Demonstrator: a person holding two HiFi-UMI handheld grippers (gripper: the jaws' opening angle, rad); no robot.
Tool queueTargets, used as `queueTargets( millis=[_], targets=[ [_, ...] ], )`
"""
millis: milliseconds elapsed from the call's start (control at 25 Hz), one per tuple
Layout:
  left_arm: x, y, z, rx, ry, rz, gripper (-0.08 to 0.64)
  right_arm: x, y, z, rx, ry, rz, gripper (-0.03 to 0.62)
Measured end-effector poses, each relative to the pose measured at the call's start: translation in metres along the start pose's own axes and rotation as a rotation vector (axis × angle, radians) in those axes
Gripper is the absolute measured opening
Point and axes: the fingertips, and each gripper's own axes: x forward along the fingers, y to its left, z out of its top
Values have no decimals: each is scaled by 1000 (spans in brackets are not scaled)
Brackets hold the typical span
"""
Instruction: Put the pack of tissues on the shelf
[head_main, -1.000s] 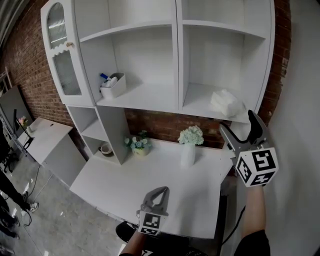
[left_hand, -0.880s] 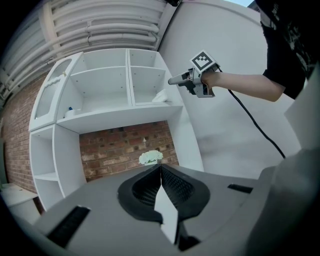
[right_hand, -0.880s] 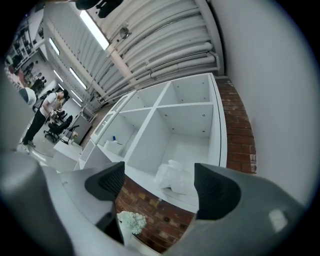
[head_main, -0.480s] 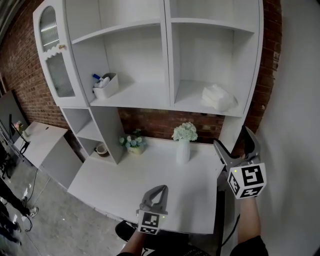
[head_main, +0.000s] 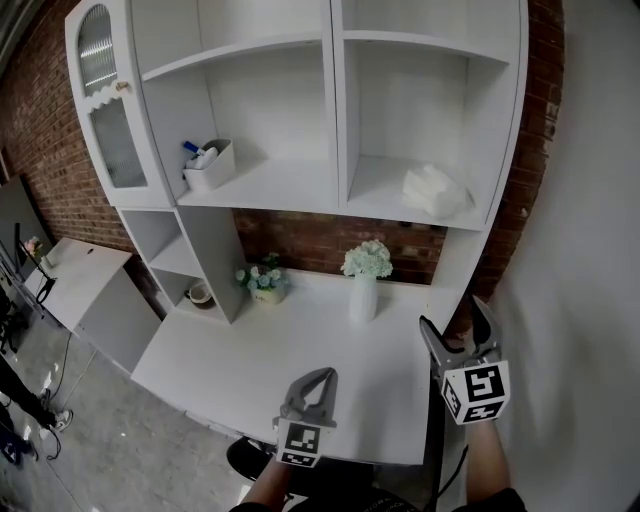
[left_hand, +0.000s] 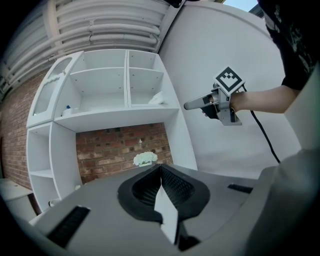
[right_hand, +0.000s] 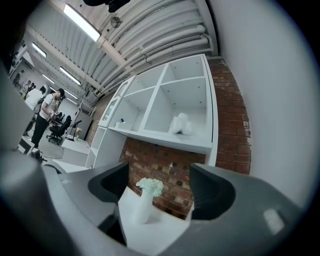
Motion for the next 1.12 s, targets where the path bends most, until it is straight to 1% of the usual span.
queueTargets(
  millis=[200, 360, 480, 640, 800, 1120],
  targets=[
    [1, -1, -1, -3, -2, 7, 11, -11, 15, -32, 25, 29, 21, 325],
    [2, -4, -3, -9, 2, 6, 11, -18, 23, -61, 56, 91, 31, 314],
    [1, -7, -7, -17, 9, 5, 11, -26, 33, -79, 65, 100, 42, 295],
    [0, -9, -10, -18, 15, 5, 11, -36, 42, -100, 77, 121, 42, 245],
    [-1, -7, -10, -13, 14, 15, 11, -45, 47, -119, 95, 147, 40, 226],
    [-2, -14, -18, -4, 30, 4, 11, -58, 51, -150, 61, 215, 7, 135]
  ],
)
